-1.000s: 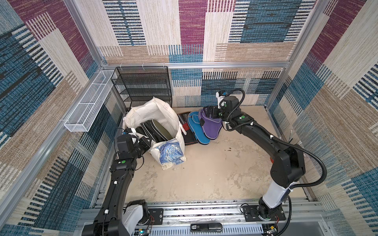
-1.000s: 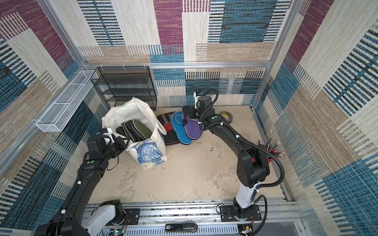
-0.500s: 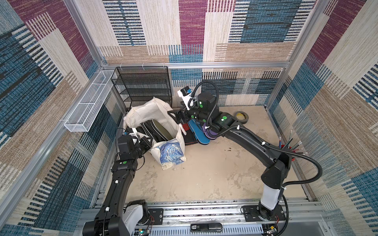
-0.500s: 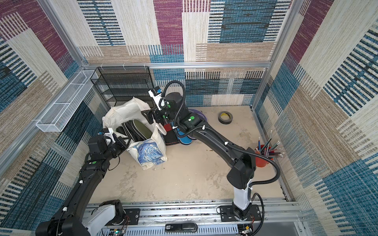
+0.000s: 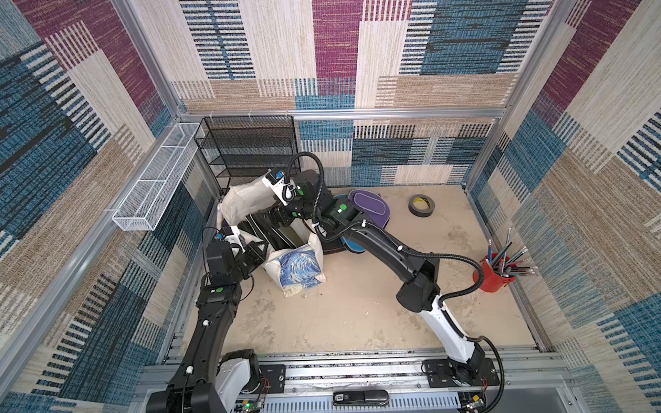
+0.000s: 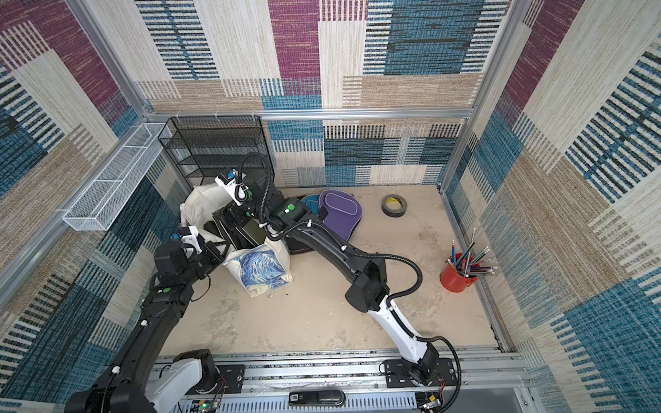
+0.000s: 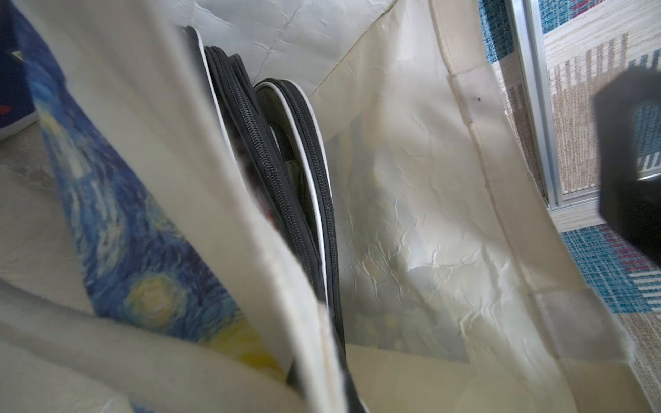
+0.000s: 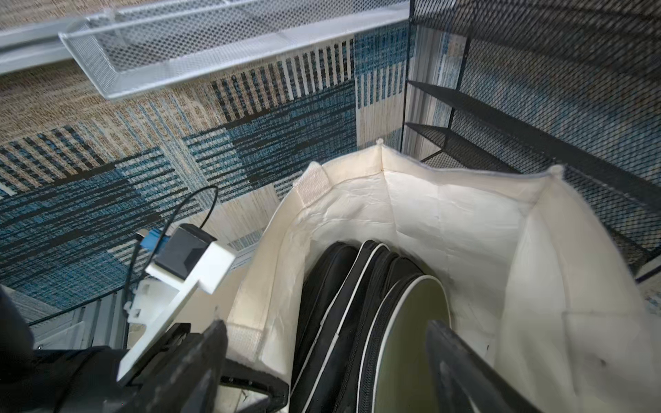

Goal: Remove the ping pong set from the canvas bag
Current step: Pick up the ping pong set from the canvas bag.

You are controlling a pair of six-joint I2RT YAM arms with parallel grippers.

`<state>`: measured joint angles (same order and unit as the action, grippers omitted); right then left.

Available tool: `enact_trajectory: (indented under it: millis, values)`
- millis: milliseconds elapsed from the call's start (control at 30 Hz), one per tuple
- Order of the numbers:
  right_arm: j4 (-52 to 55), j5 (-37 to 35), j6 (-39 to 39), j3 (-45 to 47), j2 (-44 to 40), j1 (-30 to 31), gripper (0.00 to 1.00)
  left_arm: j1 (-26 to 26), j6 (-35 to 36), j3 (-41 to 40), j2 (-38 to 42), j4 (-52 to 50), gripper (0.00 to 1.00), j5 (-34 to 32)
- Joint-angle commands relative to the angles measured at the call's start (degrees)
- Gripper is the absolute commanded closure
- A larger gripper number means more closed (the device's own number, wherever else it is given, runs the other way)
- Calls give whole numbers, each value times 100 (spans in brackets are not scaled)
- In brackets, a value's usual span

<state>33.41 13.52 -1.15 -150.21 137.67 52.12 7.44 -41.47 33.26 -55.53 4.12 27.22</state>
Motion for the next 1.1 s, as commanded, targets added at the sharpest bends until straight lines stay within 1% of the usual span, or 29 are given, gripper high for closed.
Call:
enact_trajectory:
  millis: [0,100,300,467,533,567,833,1067]
  values:
    - [89,67,7,158,139,8,14,-8,-211,-98,6,450,100,286]
    - [-88,-23,44,449,194,4,14,-16,-267,-119,-8,547,100,439]
    - [-72,-441,-16,475,486,-4,16,-18,-265,-161,106,527,100,492]
    - [-104,-847,65,566,664,-35,23,-19,-256,-215,203,419,100,453]
    - [-165,-847,130,632,682,-75,27,-23,-239,-245,236,375,100,440]
    - [-196,-868,156,663,686,-87,27,-15,-227,-248,252,341,100,425]
    - [-378,-615,282,739,483,-167,26,-21,14,-292,329,35,100,267]
    - [-403,-499,362,735,350,-307,26,-19,42,-335,320,-2,100,163]
